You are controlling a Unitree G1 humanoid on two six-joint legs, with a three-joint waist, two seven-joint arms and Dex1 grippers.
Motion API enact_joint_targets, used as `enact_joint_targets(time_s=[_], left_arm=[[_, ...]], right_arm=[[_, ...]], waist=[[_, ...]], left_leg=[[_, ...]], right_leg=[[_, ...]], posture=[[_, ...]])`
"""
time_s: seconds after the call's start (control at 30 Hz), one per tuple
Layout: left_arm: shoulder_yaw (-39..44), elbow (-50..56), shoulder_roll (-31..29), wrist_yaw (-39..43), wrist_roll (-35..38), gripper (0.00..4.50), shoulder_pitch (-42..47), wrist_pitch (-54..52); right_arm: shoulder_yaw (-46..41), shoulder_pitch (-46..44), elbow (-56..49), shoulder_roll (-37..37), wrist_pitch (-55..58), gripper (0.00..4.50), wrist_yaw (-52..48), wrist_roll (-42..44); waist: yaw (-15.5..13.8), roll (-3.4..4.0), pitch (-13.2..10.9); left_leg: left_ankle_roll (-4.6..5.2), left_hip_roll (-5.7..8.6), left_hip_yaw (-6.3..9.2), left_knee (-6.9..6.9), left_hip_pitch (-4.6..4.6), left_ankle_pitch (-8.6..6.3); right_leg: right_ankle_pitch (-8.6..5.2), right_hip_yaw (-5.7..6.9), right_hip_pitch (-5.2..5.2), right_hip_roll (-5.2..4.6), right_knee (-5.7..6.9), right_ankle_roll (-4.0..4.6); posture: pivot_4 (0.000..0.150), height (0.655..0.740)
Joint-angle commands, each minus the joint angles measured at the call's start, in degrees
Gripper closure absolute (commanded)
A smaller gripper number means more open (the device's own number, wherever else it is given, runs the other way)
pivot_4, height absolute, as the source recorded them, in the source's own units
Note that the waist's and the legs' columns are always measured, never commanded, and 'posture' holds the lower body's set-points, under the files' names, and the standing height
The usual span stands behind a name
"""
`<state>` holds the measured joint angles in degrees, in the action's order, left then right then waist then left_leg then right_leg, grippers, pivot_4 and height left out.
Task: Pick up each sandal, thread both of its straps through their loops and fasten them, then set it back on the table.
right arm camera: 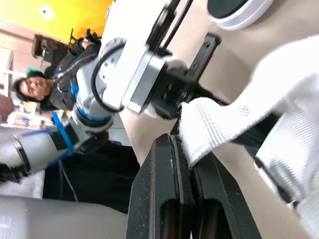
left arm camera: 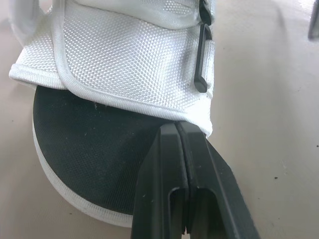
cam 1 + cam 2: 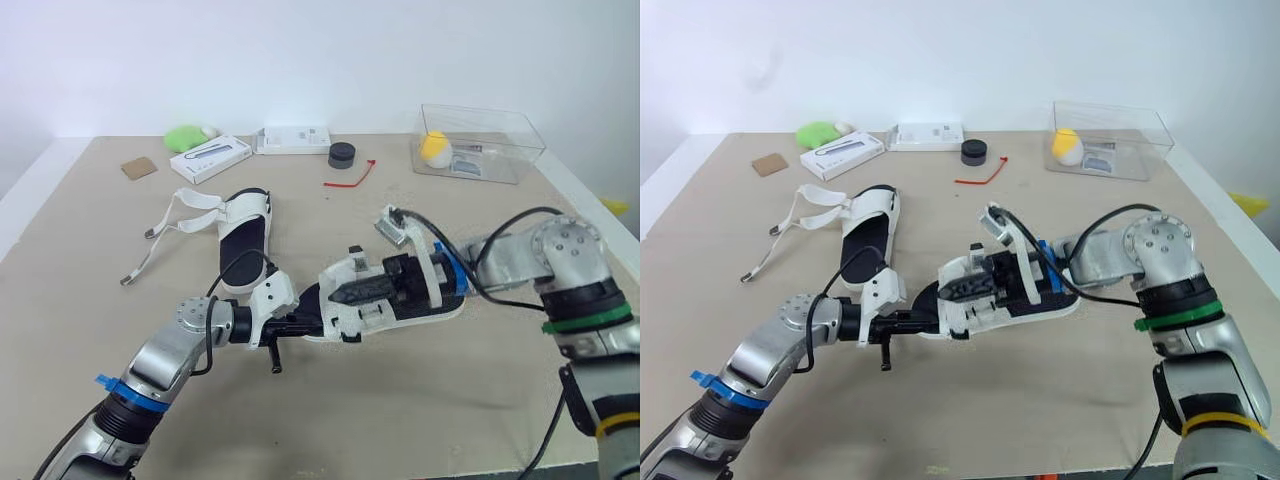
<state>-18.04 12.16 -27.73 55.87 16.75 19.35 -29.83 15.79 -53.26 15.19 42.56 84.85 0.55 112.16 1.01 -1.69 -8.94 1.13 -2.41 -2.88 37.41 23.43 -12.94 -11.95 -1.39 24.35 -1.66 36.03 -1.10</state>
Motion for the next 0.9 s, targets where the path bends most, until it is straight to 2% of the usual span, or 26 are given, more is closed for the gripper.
enact_joint_targets(time_s=[0.03, 0.2, 0.4, 0.9], left_arm=[[-3.05, -1.56, 0.35, 0.7, -0.89, 4.5, -0.92, -0.69], [-3.06, -1.67, 0.51, 0.81, -1.11, 4.5, -0.82, -0.56], [-2.82, -1.37, 0.28, 0.73, -1.12, 4.5, -0.99, -0.73], [-2.93, -1.22, 0.34, 0.63, -1.24, 4.5, -1.16, -0.53]], right_arm=[[-0.86, -1.36, 1.76, -1.37, -1.36, 4.31, 5.0, 0.84], [-2.82, -0.87, 4.47, -5.55, -2.57, 4.31, 10.72, 0.84], [-5.58, -2.11, 9.08, -8.29, -3.21, 4.31, 16.14, 0.84], [-5.45, -6.85, 15.56, -7.47, 0.6, 4.31, 18.96, -0.02]], waist=[[-0.02, 0.0, 0.0], [0.02, 0.0, 0.0], [0.07, 0.0, 0.0], [0.14, 0.0, 0.0]], left_leg=[[0.0, 0.01, 0.0, 0.0, 0.02, 0.0], [0.03, 0.12, -0.01, 0.01, 0.09, -0.02], [0.03, 0.2, 0.0, 0.01, 0.11, -0.02], [0.04, 0.23, 0.01, 0.0, 0.12, -0.03]], right_leg=[[0.0, 0.01, 0.0, -0.01, 0.0, -0.02], [0.12, -0.01, 0.05, -0.13, 0.0, -0.42], [0.12, -0.01, 0.05, -0.2, 0.0, -0.48], [0.09, 0.0, 0.06, -0.23, 0.0, -0.49]], posture=[[0.15, 0.74], [0.15, 0.74], [0.15, 0.74], [0.15, 0.74]])
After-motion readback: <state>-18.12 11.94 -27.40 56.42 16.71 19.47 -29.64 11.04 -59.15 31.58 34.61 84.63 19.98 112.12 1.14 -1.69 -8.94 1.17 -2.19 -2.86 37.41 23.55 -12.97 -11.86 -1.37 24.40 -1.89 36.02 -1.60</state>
